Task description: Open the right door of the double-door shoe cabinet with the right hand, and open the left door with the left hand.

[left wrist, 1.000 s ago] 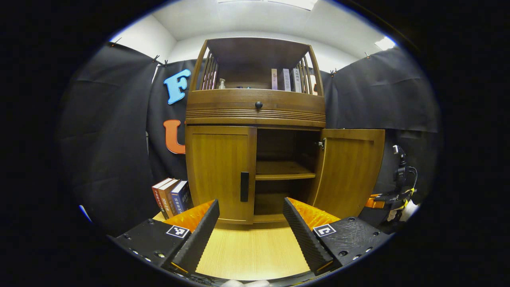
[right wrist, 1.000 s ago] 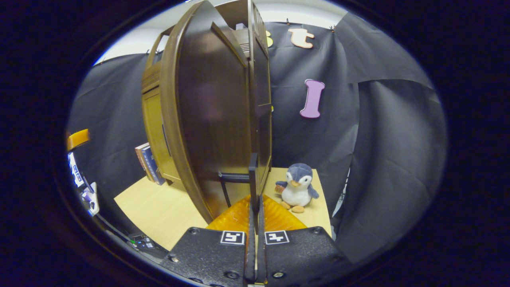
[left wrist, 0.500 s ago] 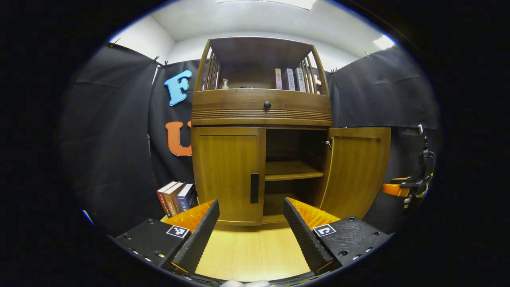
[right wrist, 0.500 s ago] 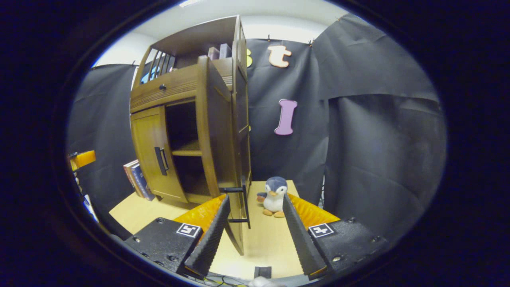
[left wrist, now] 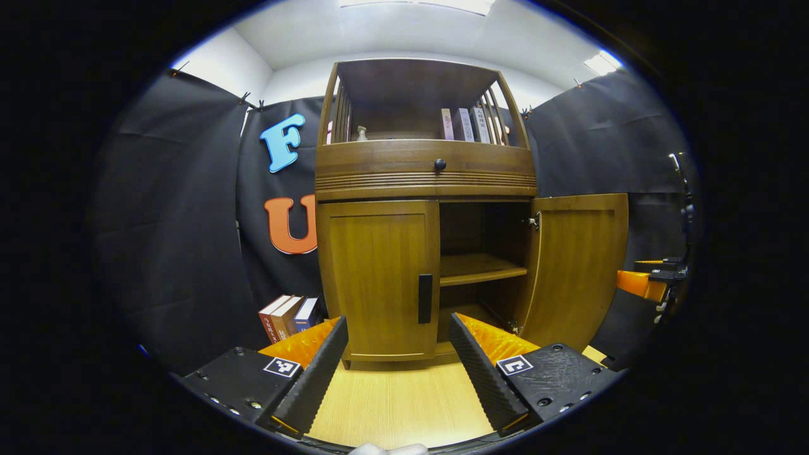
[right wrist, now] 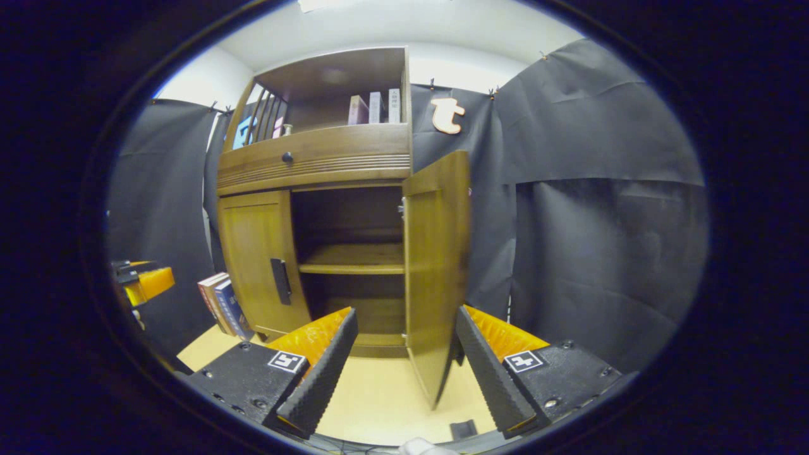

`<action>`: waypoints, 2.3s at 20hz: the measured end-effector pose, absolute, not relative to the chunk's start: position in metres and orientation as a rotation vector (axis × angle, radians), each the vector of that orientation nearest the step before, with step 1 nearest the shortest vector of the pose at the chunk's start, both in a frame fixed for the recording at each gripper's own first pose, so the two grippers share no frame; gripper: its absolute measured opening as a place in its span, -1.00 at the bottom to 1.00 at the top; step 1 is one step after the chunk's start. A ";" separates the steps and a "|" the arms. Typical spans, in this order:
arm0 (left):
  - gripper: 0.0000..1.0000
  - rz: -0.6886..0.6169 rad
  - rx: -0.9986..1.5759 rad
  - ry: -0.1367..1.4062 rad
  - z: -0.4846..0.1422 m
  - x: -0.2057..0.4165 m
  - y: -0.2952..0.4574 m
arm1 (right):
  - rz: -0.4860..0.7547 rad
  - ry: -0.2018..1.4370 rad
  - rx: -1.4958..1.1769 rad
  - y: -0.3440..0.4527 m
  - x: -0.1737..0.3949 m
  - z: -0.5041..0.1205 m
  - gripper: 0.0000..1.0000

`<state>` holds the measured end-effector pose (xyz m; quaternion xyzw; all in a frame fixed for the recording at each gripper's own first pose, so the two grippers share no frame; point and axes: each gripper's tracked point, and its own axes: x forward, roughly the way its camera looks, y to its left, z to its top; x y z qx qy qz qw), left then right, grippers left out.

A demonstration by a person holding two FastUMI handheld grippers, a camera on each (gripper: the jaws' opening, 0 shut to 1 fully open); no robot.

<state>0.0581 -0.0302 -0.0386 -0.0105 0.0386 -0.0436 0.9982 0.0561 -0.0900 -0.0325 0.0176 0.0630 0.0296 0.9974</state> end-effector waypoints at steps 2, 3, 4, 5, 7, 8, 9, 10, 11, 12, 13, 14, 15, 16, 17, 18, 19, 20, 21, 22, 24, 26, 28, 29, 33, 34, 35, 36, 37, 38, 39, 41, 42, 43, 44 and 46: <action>0.94 -0.089 -0.021 0.084 -0.045 0.061 -0.028 | 0.059 0.139 0.042 -0.061 0.047 -0.046 0.99; 0.94 -0.089 -0.016 0.078 -0.047 0.063 -0.027 | 0.069 0.165 0.039 -0.045 0.042 -0.058 0.99; 0.94 -0.089 -0.012 0.071 -0.048 0.066 -0.026 | 0.071 0.182 0.044 -0.035 0.041 -0.066 0.98; 1.00 -0.091 -0.010 0.068 -0.050 0.068 -0.027 | 0.074 0.191 0.048 -0.028 0.039 -0.069 0.98; 0.94 -0.099 -0.013 0.074 -0.056 0.072 -0.030 | 0.077 0.201 0.050 -0.017 0.038 -0.072 0.99; 1.00 -0.103 -0.019 0.076 -0.059 0.075 -0.031 | 0.076 0.200 0.050 -0.015 0.039 -0.069 0.99; 1.00 -0.108 -0.025 0.078 -0.061 0.079 -0.034 | 0.073 0.197 0.048 -0.015 0.040 -0.066 0.99; 1.00 -0.111 -0.029 0.081 -0.063 0.082 -0.035 | 0.066 0.195 0.047 -0.018 0.042 -0.062 0.99; 1.00 -0.114 -0.030 0.082 -0.064 0.087 -0.036 | 0.064 0.194 0.045 -0.019 0.044 -0.059 0.99; 1.00 -0.116 -0.033 0.082 -0.066 0.095 -0.038 | 0.067 0.201 0.041 -0.019 0.046 -0.057 0.99; 0.94 -0.121 -0.037 0.087 -0.069 0.102 -0.041 | 0.069 0.215 0.039 -0.018 0.046 -0.059 0.99; 0.94 -0.128 -0.042 0.088 -0.072 0.110 -0.044 | 0.068 0.224 0.033 -0.020 0.047 -0.057 0.99; 0.94 -0.138 -0.045 0.081 -0.072 0.121 -0.049 | 0.062 0.226 0.026 -0.022 0.046 -0.055 0.99; 0.94 -0.143 -0.044 0.070 -0.071 0.132 -0.053 | 0.055 0.227 0.017 -0.024 0.047 -0.053 0.99; 0.94 -0.146 -0.040 0.059 -0.070 0.144 -0.057 | 0.045 0.229 0.009 -0.026 0.046 -0.050 0.99; 1.00 -0.150 -0.037 0.047 -0.071 0.157 -0.062 | 0.040 0.229 0.005 -0.027 0.045 -0.046 0.99; 1.00 -0.157 -0.041 0.041 -0.072 0.171 -0.068 | 0.035 0.226 0.005 -0.028 0.044 -0.044 0.99; 0.94 -0.165 -0.046 0.037 -0.073 0.185 -0.076 | 0.037 0.226 0.003 -0.028 0.041 -0.040 0.99; 0.94 -0.168 -0.053 0.029 -0.074 0.199 -0.080 | 0.032 0.225 0.000 -0.029 0.039 -0.038 0.99; 1.00 -0.173 -0.061 0.020 -0.074 0.213 -0.086 | 0.023 0.222 -0.004 -0.031 0.036 -0.034 0.99; 0.93 -0.172 -0.063 0.001 -0.074 0.243 -0.095 | 0.002 0.216 -0.015 -0.036 0.030 -0.031 0.99; 0.93 -0.159 -0.052 0.004 -0.080 0.270 -0.103 | -0.011 0.222 -0.022 -0.038 0.025 -0.029 0.99; 0.94 -0.152 -0.046 0.011 -0.090 0.297 -0.111 | -0.013 0.228 -0.022 -0.038 0.021 -0.029 0.99; 0.94 -0.146 -0.039 0.025 -0.098 0.306 -0.112 | -0.013 0.232 -0.021 -0.038 0.020 -0.030 0.99; 0.81 -0.136 -0.021 0.057 -0.117 0.327 -0.116 | -0.016 0.259 -0.023 -0.040 0.019 -0.038 0.99; 0.69 -0.135 -0.019 0.055 -0.118 0.332 -0.118 | -0.014 0.261 -0.024 -0.040 0.019 -0.039 0.99; 0.57 -0.131 -0.017 0.058 -0.121 0.337 -0.117 | -0.016 0.264 -0.022 -0.041 0.018 -0.040 0.99; 0.67 -0.134 -0.015 0.059 -0.123 0.340 -0.117 | -0.016 0.269 -0.018 -0.041 0.018 -0.042 0.99; 0.56 -0.110 -0.008 0.063 -0.126 0.345 -0.113 | -0.016 0.276 -0.011 -0.042 0.018 -0.045 0.99; 0.37 -0.101 -0.003 0.072 -0.129 0.348 -0.110 | -0.014 0.281 -0.004 -0.042 0.018 -0.046 0.99; 0.18 -0.108 -0.016 0.073 -0.130 0.340 -0.111 | -0.014 0.285 0.000 -0.043 0.019 -0.047 0.99; 0.02 -0.111 -0.023 0.073 -0.130 0.348 -0.113 | -0.016 0.283 0.005 -0.045 0.019 -0.047 0.99; -0.16 -0.099 -0.025 0.088 -0.134 0.346 -0.109 | -0.014 0.280 0.007 -0.044 0.018 -0.046 0.99; -0.37 -0.107 -0.039 0.071 -0.131 0.349 -0.111 | -0.012 0.277 0.007 -0.044 0.017 -0.046 0.99; -0.58 -0.112 -0.028 0.085 -0.133 0.348 -0.110 | -0.009 0.275 0.006 -0.044 0.016 -0.046 0.99; -0.58 -0.121 -0.014 0.075 -0.132 0.348 -0.109 | -0.006 0.277 0.006 -0.043 0.013 -0.046 0.99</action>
